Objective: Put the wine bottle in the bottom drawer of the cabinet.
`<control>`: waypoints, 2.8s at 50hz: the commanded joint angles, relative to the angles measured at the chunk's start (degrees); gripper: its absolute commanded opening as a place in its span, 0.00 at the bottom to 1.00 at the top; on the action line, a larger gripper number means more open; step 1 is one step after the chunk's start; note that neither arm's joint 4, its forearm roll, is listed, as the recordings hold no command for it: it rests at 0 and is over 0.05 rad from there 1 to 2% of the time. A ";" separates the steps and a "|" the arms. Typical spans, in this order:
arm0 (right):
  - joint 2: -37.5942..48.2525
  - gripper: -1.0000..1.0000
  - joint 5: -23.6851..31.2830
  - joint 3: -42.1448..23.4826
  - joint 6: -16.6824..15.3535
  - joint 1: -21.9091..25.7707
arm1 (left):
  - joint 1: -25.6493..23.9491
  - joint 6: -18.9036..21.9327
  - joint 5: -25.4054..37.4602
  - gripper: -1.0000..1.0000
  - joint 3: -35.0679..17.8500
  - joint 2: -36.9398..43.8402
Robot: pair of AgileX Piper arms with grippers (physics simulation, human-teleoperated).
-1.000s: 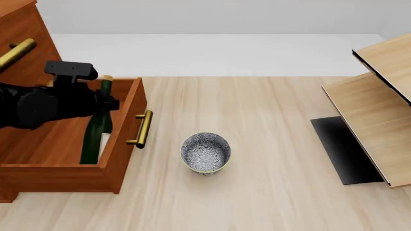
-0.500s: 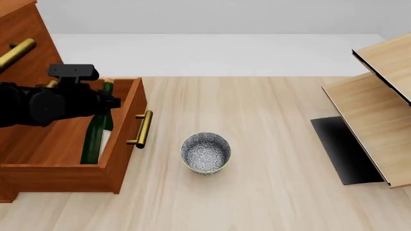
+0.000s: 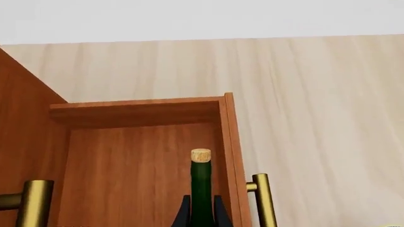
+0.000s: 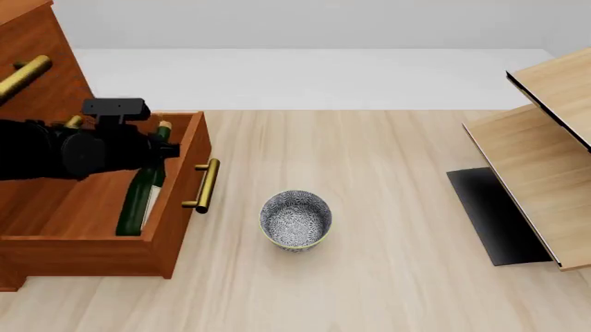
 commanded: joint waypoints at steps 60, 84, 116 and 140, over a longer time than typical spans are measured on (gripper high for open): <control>0.00 1.00 -0.55 1.17 0.13 -0.65 | 0.11 2.01 0.03 1.00 0.09 4.24; 0.00 1.00 -0.36 0.80 0.18 -0.40 | 2.08 4.64 5.34 1.00 -1.98 -1.04; 0.00 1.00 0.63 -1.58 0.41 0.62 | 3.70 8.79 19.94 1.00 -6.22 -18.17; 0.00 1.00 0.60 -1.65 0.45 1.56 | 2.95 10.83 32.06 1.00 -10.64 -37.02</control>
